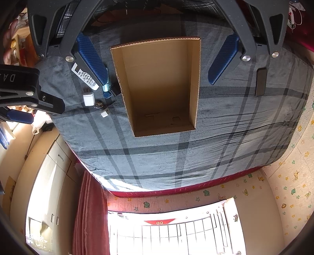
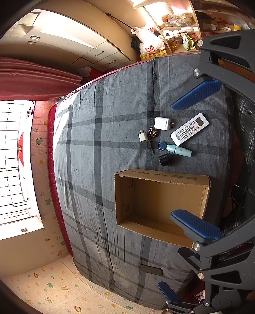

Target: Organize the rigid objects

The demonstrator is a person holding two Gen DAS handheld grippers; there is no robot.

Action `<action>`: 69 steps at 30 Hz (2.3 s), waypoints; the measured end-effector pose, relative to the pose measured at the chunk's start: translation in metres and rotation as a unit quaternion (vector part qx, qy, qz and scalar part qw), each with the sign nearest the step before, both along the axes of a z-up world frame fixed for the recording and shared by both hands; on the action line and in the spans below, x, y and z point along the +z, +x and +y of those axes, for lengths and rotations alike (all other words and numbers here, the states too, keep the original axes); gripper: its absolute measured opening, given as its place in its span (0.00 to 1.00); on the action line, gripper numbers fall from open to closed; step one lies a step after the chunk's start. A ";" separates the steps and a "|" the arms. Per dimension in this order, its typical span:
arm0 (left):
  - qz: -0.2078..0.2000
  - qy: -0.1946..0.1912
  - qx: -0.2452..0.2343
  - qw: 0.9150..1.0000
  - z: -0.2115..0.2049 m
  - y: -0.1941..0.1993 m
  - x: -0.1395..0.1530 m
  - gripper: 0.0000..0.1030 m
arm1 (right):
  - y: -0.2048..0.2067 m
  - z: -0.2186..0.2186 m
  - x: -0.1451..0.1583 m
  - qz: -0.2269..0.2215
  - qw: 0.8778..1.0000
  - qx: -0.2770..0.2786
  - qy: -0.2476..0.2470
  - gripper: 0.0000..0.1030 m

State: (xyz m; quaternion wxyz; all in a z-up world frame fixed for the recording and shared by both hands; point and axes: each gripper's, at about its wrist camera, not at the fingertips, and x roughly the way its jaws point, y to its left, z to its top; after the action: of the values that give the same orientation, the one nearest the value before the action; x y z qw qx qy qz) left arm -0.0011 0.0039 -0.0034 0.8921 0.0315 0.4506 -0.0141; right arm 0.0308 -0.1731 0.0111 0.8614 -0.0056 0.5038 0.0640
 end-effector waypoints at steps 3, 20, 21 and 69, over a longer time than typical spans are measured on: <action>0.000 0.000 0.001 1.000 0.000 -0.001 -0.001 1.00 | -0.001 0.000 -0.001 0.000 1.000 -0.002 -0.001 1.00; 0.000 -0.003 0.006 1.000 0.005 -0.002 0.000 1.00 | -0.002 0.005 -0.001 0.002 1.000 0.005 -0.002 1.00; 0.000 -0.003 0.006 1.000 0.006 -0.002 0.000 1.00 | -0.002 0.005 -0.001 0.002 1.000 0.005 -0.002 1.00; -0.008 -0.012 0.021 1.000 0.034 0.008 -0.007 1.00 | 0.004 0.001 -0.001 -0.009 1.000 -0.002 -0.006 1.00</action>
State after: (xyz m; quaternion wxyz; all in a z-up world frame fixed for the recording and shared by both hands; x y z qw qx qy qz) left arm 0.0071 0.0378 -0.0100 0.8961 0.0113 0.4437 -0.0003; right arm 0.0346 -0.1716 0.0099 0.8661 -0.0103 0.4963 0.0588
